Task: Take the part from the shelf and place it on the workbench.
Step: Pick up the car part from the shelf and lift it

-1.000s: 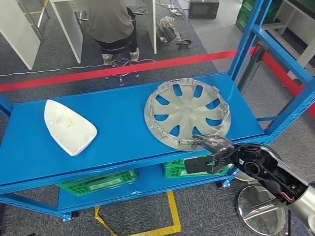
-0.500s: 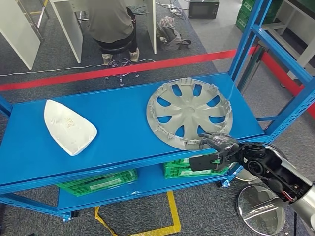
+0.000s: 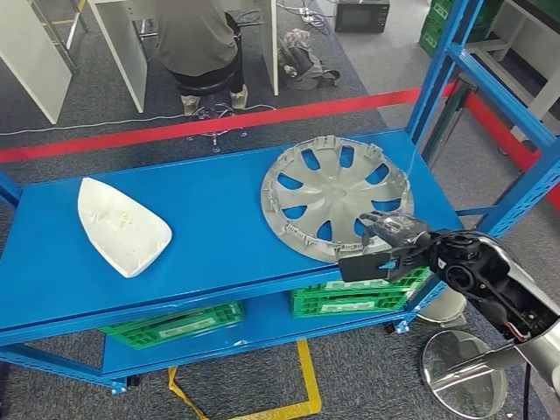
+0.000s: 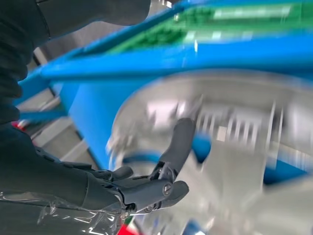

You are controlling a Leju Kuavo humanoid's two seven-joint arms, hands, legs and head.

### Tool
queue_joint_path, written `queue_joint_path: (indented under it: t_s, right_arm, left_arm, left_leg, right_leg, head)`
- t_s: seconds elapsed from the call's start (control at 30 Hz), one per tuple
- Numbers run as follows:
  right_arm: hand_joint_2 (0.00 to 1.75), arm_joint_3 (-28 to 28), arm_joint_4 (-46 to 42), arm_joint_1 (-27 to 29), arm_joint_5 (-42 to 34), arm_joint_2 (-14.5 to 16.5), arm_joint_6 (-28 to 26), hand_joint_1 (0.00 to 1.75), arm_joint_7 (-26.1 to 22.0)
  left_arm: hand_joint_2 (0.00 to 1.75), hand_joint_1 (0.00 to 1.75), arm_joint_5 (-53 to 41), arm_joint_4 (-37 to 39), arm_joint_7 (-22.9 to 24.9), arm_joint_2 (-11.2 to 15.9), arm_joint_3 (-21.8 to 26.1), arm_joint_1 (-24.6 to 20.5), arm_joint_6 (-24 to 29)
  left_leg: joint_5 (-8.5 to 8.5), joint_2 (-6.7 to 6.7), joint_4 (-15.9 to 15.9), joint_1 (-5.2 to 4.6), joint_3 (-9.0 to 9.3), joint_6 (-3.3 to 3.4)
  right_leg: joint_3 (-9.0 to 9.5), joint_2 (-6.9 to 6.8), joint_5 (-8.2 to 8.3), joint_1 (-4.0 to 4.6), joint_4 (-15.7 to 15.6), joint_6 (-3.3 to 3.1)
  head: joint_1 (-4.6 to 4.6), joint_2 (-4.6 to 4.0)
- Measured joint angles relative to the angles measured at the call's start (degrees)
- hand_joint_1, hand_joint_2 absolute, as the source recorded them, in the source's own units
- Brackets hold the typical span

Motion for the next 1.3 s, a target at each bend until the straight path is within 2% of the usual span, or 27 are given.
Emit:
queue_joint_path:
  t_s: [0.47, 1.3]
  right_arm:
    - [1.75, -1.1, -5.3, -7.4, -3.5, 0.8, 2.3, 0.00, -0.6]
    - [1.75, 2.5, -1.3, -7.3, -5.2, 1.8, 1.2, 0.00, -1.4]
  left_arm:
    - [0.00, 0.00, 1.0, 0.0, -0.7, 0.0, 0.7, 0.8, 0.3]
    - [0.00, 0.00, 0.6, 0.0, -0.8, 0.0, 1.5, 1.0, 0.3]
  left_leg:
    - [0.00, -0.02, 0.0, 0.00, -0.02, 0.00]
    - [0.00, -0.03, 0.0, 0.00, -0.03, 0.00]
  right_leg:
    - [0.01, -0.03, 0.00, 0.01, 0.0, 0.00]
    - [-0.02, -0.03, 0.00, 0.01, 0.0, 0.00]
  head:
    - [0.00, 0.00]
    - [0.01, 0.00]
